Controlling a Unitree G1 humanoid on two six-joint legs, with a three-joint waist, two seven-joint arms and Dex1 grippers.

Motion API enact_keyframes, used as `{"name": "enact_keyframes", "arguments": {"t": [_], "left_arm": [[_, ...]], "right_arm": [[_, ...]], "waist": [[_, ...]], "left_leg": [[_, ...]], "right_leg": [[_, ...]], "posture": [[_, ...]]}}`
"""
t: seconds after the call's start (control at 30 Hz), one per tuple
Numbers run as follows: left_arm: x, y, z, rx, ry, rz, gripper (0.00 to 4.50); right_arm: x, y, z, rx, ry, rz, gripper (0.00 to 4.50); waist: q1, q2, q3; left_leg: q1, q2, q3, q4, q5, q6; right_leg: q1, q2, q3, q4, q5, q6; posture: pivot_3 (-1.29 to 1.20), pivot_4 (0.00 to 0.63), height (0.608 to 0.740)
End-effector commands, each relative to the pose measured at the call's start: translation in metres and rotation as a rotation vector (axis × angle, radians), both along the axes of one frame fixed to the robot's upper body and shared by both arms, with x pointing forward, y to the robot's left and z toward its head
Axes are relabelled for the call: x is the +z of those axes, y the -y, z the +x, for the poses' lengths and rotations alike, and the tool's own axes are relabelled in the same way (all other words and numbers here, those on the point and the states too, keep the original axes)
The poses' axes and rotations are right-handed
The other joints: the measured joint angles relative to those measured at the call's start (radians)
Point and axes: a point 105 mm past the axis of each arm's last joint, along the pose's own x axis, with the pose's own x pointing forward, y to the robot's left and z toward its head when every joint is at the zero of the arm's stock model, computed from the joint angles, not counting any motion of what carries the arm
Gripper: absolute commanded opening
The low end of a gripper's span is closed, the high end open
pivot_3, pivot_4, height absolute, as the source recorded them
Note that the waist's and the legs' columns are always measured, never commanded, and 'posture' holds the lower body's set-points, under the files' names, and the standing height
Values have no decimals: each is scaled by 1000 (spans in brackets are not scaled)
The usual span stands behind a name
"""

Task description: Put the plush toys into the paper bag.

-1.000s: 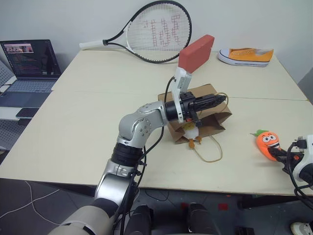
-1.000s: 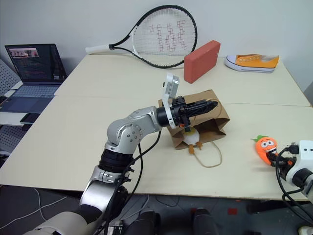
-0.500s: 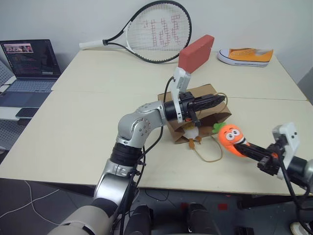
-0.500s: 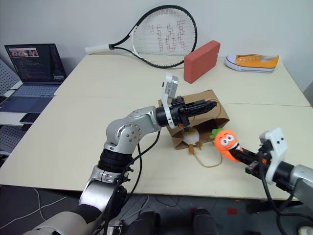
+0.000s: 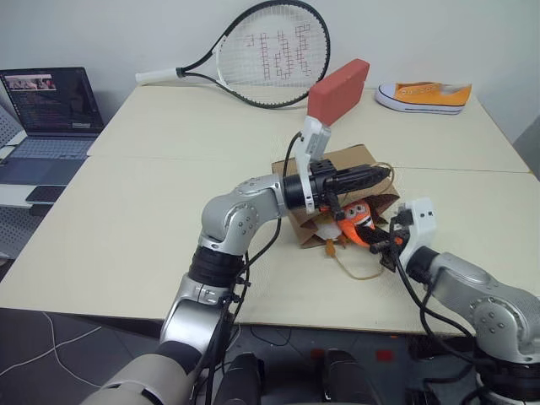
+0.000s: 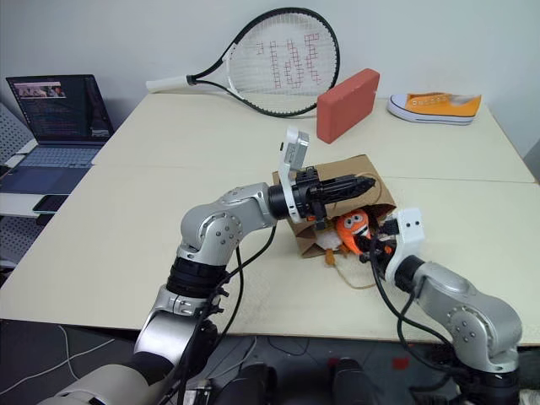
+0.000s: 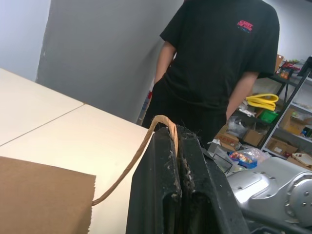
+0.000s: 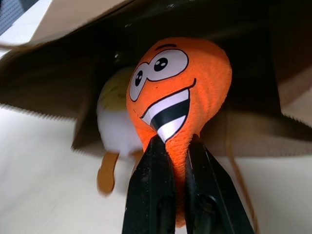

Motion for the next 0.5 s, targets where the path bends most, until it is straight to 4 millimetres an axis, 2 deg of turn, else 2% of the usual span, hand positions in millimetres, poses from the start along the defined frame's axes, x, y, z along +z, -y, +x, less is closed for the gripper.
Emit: {"name": "enact_keyframes", "arguments": {"t": [0.03,0.17,0.33,0.5], "left_arm": [[10,0,-8,-26,38,-24,0],[10,0,-10,-36,37,-20,0],[10,1,-11,-41,37,-19,0],[10,1,-10,-36,34,-13,0]], "right_arm": [[6,-5,11,-41,27,16,14],[11,-16,24,-79,36,61,14],[17,-20,39,-154,73,72,1491],[22,-24,44,-174,102,84,3388]], "waist": [[0,0,0],[-2,0,0],[-2,0,0],[-2,0,0]], "left_leg": [[0,0,0,0,0,0],[0,0,0,0,0,0],[0,0,0,0,0,0],[0,0,0,-1,0,0]], "right_leg": [[0,0,0,0,0,0],[-1,0,0,1,0,0],[-1,0,0,1,0,0],[-1,0,0,1,0,0]], "posture": [[0,150,740],[0,150,740],[0,150,740],[0,150,740]]}}
